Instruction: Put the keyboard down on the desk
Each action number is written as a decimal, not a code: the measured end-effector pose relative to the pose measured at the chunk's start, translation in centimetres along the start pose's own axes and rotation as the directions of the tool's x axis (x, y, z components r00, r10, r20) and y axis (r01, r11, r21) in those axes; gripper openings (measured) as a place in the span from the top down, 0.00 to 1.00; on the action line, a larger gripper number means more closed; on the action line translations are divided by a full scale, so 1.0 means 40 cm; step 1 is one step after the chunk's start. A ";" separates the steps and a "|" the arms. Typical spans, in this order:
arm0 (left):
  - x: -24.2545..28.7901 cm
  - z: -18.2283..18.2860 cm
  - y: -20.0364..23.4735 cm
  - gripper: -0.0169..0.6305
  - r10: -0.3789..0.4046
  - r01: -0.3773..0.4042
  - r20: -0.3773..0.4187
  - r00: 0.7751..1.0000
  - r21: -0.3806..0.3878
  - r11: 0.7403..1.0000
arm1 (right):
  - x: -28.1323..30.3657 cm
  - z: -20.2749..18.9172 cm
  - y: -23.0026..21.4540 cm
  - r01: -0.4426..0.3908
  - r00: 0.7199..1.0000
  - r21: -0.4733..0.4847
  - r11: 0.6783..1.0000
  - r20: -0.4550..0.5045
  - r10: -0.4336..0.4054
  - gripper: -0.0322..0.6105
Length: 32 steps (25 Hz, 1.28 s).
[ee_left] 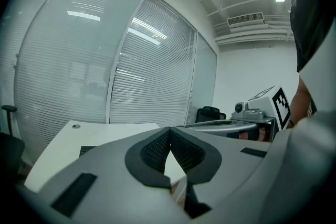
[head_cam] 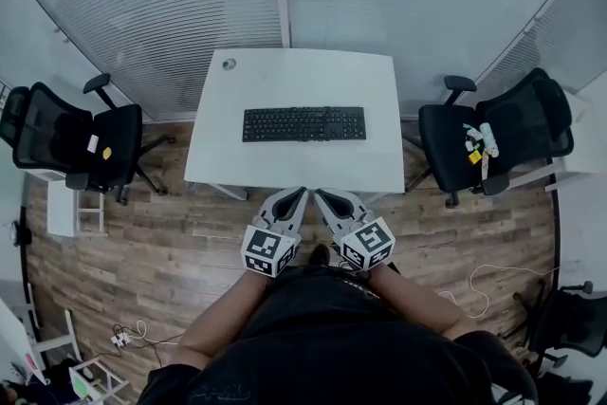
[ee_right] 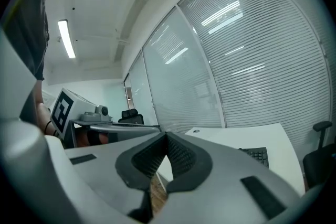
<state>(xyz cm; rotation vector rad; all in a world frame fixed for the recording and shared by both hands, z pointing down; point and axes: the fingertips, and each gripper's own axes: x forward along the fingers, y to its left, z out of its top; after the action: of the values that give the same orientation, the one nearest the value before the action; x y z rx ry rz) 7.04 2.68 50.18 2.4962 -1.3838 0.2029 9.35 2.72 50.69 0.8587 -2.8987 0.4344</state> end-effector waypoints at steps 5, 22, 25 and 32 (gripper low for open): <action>-0.036 0.003 -0.008 0.95 -0.029 0.029 0.012 1.000 -0.008 1.000 | -0.003 -0.010 0.035 0.030 1.000 0.009 1.000 -0.003 -0.030 0.91; -0.315 -0.006 0.025 0.95 -0.092 0.092 0.032 0.995 0.017 0.996 | 0.007 -0.023 0.285 0.131 0.990 0.011 0.991 0.045 -0.131 0.91; -0.363 -0.011 0.027 0.95 -0.103 0.102 0.039 0.994 0.022 0.995 | 0.005 -0.025 0.333 0.141 0.989 0.000 0.990 0.052 -0.141 0.91; -0.473 -0.023 0.041 0.95 -0.123 0.123 0.055 0.991 0.015 0.992 | 0.019 -0.033 0.434 0.158 0.985 -0.008 0.987 0.068 -0.157 0.91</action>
<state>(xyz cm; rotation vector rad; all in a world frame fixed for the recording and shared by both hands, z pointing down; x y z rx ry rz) -4.40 17.44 46.51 2.6050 -1.2472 0.1167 -0.76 16.64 47.84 1.1115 -2.8603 0.3789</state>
